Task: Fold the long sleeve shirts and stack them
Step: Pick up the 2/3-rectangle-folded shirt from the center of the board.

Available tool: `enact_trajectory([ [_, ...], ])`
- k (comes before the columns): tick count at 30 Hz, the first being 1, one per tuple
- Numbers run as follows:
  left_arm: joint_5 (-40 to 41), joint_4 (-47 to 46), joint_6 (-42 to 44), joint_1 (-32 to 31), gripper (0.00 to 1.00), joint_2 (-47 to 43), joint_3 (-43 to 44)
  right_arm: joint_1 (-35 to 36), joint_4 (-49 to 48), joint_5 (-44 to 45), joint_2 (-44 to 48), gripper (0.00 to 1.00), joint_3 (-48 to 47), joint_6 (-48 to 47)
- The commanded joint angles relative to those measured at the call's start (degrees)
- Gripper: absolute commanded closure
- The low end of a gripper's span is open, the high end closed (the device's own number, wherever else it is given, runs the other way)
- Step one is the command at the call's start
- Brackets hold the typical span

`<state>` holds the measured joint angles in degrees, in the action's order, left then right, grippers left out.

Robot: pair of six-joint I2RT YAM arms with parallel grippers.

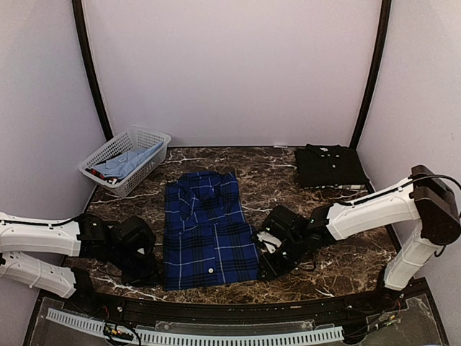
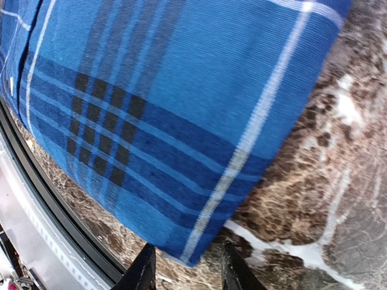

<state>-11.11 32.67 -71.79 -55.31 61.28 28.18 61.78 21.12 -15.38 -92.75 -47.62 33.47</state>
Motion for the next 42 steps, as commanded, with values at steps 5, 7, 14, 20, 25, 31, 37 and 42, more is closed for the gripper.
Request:
enact_trajectory([
  [5,-2.3,-3.1,2.1,-0.2,0.76,1.0,-1.5,1.1,2.8,0.3,-3.6,0.69,-2.1,1.4],
  [7,-2.4,-2.9,2.4,-0.3,0.76,1.1,-1.7,1.0,3.5,0.2,-3.7,0.7,-2.1,1.7],
  [14,-3.2,-2.3,2.2,-0.3,0.76,1.2,-2.1,1.0,5.9,-0.2,-3.5,0.71,-2.5,2.6],
  [20,-3.7,-2.6,1.0,-0.2,0.76,-0.2,-2.7,1.1,7.8,-2.2,-3.4,0.72,-4.0,1.9],
  [25,-4.2,-3.0,0.8,-0.2,0.76,0.9,-2.8,1.1,6.5,-4.4,-4.4,0.73,-5.0,1.7],
  [31,-4.0,-3.5,0.8,-0.2,0.75,1.4,-2.1,1.1,5.2,-6.0,-5.1,0.75,-4.8,1.7],
  [37,-4.6,-5.1,0.7,-0.2,0.75,1.6,-2.8,1.2,3.1,-7.1,-4.3,0.79,-2.3,3.1],
  [42,-4.6,-4.7,1.1,-0.2,0.75,1.9,-2.5,1.2,4.5,-5.9,-4.3,0.81,-3.6,1.9],
])
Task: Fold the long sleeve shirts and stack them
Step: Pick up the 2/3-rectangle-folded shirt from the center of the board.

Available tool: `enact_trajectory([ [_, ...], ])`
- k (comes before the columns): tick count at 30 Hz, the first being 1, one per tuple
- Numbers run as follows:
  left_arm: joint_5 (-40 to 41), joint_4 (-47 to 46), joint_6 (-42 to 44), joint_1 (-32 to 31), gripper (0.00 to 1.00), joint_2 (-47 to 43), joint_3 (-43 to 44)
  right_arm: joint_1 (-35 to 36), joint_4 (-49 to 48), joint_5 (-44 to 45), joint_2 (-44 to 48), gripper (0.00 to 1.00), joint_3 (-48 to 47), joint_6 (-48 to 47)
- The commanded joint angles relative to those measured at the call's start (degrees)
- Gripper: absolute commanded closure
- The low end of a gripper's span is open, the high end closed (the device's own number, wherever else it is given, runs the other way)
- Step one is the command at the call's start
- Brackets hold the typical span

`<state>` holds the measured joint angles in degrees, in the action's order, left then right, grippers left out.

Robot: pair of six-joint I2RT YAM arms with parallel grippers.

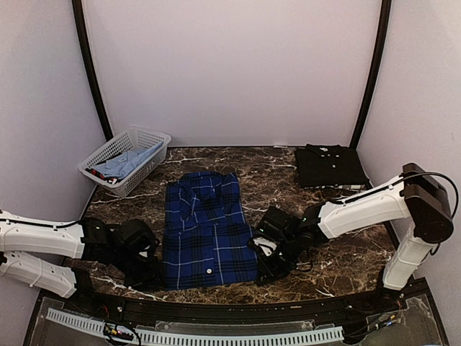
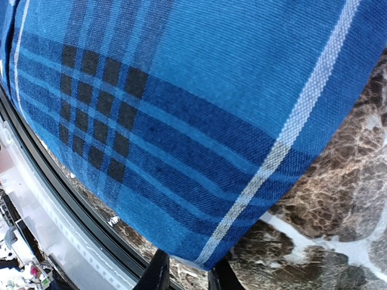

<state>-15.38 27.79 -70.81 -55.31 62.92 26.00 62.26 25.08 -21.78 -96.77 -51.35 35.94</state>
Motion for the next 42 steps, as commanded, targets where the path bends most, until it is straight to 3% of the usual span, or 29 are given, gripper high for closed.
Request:
enact_trajectory([
  [1,-0.4,0.4,0.1,-0.2,0.75,0.3,-0.3,0.7,0.4,0.5,-0.3,0.81,0.0,-0.7],
  [14,-1.3,1.1,-1.9,-0.3,0.74,-3.8,-2.9,0.7,-1.3,2.8,2.5,0.82,2.4,0.7],
  [22,-1.5,0.1,-2.3,-0.2,0.74,-4.3,-3.4,1.0,-3.7,6.6,5.9,0.73,3.8,1.2],
  [42,-2.3,-4.4,-3.3,-0.3,0.82,-0.5,-4.6,3.7,-8.4,9.5,5.2,0.78,6.6,4.2],
])
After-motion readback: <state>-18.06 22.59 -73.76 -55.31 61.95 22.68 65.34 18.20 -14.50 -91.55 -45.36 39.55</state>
